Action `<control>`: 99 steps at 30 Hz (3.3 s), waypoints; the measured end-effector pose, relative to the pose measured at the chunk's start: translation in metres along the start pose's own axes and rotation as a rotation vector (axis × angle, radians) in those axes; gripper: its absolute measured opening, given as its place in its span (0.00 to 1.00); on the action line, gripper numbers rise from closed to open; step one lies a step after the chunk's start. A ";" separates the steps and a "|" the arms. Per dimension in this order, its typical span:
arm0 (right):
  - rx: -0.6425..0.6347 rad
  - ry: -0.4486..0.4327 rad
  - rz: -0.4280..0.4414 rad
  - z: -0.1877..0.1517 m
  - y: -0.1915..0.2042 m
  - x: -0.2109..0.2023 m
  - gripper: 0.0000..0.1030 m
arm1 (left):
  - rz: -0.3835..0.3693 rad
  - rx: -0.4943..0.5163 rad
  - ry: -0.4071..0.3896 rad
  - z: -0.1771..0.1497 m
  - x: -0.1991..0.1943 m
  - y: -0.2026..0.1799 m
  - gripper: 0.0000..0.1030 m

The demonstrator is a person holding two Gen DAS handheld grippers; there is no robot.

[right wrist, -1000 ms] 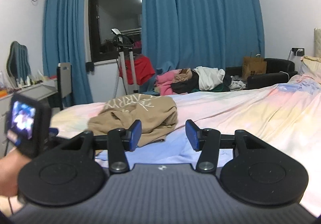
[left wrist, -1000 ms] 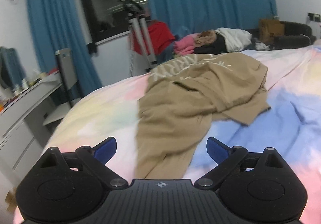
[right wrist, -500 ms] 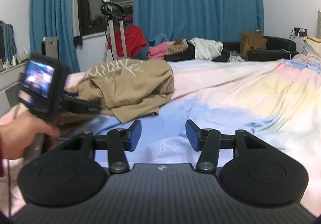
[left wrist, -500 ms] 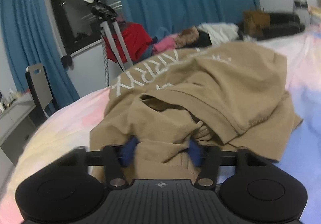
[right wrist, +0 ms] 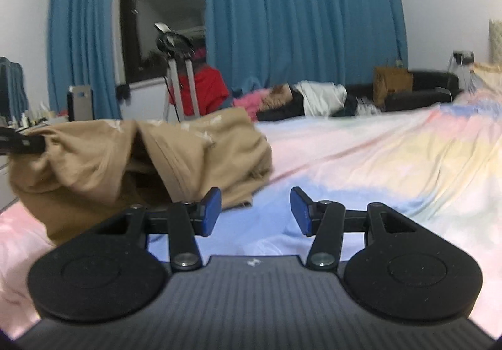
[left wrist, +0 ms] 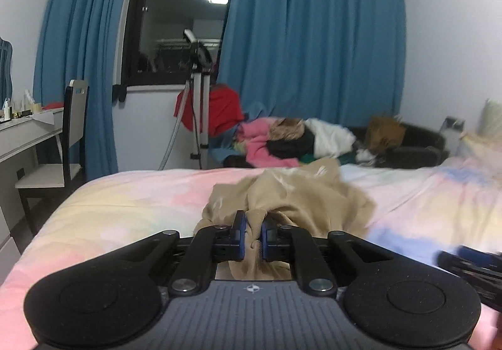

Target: Fold clothes

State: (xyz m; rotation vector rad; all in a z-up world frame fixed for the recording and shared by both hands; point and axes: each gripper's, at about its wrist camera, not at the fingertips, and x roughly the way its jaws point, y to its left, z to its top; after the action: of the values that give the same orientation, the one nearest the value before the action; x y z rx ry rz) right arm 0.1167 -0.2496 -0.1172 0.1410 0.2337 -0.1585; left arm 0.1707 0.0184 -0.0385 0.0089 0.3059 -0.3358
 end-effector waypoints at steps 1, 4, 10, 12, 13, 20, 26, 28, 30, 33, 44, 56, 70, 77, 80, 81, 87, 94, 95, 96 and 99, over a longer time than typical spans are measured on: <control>-0.011 -0.016 0.013 0.002 0.002 -0.006 0.51 | -0.010 -0.003 -0.012 0.002 -0.018 -0.001 0.09; -0.025 -0.048 0.059 0.009 0.007 -0.026 0.51 | -0.050 -0.038 -0.037 0.015 -0.072 0.000 0.09; -0.061 -0.034 0.121 0.019 0.027 -0.060 0.51 | -0.043 -0.125 -0.110 0.030 -0.159 0.031 0.09; -0.078 -0.027 0.140 0.021 0.035 -0.071 0.51 | 0.004 -0.138 -0.116 0.029 -0.170 0.047 0.09; -0.087 -0.023 0.150 0.023 0.039 -0.076 0.51 | 0.040 -0.143 -0.100 0.025 -0.168 0.055 0.09; -0.101 0.105 0.212 0.011 0.057 -0.067 0.51 | 0.242 -0.211 0.179 -0.028 -0.101 0.111 0.11; -0.038 0.205 0.242 -0.003 0.060 -0.048 0.51 | 0.274 -0.114 0.275 -0.054 -0.092 0.122 0.26; -0.045 0.214 0.246 -0.007 0.064 -0.047 0.51 | 0.276 -0.069 0.284 -0.055 -0.095 0.117 0.37; -0.047 0.222 0.248 -0.008 0.066 -0.045 0.51 | 0.279 -0.030 0.285 -0.050 -0.093 0.108 0.48; -0.031 0.236 0.249 -0.008 0.065 -0.044 0.51 | 0.291 0.072 0.248 -0.046 -0.095 0.094 0.67; 0.071 0.254 0.208 -0.001 0.046 -0.039 0.51 | 0.067 0.385 0.140 -0.051 -0.115 0.023 0.79; 0.138 0.257 0.187 0.002 0.029 -0.040 0.51 | -0.086 0.493 0.357 -0.106 -0.027 -0.024 0.73; 0.153 0.277 0.173 -0.009 0.028 -0.024 0.51 | -0.209 0.161 0.314 -0.084 0.007 -0.005 0.11; 0.166 0.290 0.173 -0.014 0.027 -0.022 0.51 | -0.310 0.030 0.245 -0.054 -0.025 0.006 0.10; 0.193 0.297 0.182 -0.015 0.023 -0.020 0.51 | -0.364 -0.010 0.217 -0.043 -0.044 0.007 0.10; 0.202 0.297 0.185 -0.015 0.022 -0.020 0.51 | -0.376 -0.025 0.209 -0.041 -0.047 0.008 0.09; 0.297 0.265 0.199 -0.011 0.010 -0.023 0.51 | -0.451 -0.117 0.163 -0.028 -0.069 0.015 0.09; 0.441 0.272 0.204 -0.010 -0.012 -0.021 0.51 | -0.523 -0.224 0.116 -0.015 -0.092 0.024 0.10; 0.440 0.278 0.204 -0.011 -0.011 -0.020 0.51 | -0.505 -0.240 0.125 -0.016 -0.089 0.028 0.10; 0.439 0.284 0.205 -0.011 -0.010 -0.019 0.51 | -0.488 -0.256 0.134 -0.017 -0.086 0.032 0.10; 0.420 0.291 0.220 -0.011 -0.006 -0.018 0.51 | -0.442 -0.293 0.155 -0.020 -0.079 0.044 0.10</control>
State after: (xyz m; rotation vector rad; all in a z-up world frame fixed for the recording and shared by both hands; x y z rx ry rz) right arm 0.0957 -0.2507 -0.1241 0.6070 0.4715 0.0356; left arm 0.1075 0.0864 -0.0362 -0.3260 0.5102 -0.7283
